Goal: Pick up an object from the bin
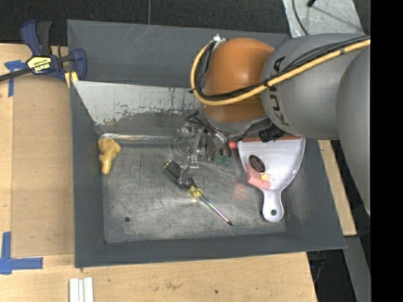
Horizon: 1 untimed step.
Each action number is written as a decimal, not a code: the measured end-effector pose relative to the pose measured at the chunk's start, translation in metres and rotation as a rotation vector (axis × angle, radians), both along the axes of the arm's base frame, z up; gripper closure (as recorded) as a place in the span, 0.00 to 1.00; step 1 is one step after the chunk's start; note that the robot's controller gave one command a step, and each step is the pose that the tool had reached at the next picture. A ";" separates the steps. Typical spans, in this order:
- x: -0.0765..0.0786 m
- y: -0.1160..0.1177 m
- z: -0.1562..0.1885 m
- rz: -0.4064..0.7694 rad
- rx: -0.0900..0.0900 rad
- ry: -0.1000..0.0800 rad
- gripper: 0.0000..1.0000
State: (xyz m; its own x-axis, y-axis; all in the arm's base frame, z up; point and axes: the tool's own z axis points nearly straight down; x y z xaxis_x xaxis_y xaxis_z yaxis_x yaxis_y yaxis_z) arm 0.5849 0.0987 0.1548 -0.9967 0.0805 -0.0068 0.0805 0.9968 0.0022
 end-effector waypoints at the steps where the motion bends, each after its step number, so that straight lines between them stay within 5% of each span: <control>1: -0.013 -0.024 -0.011 -0.129 -0.001 0.010 0.00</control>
Offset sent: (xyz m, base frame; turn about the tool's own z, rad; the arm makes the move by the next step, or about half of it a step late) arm -0.0246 -0.0262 -0.0235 0.0631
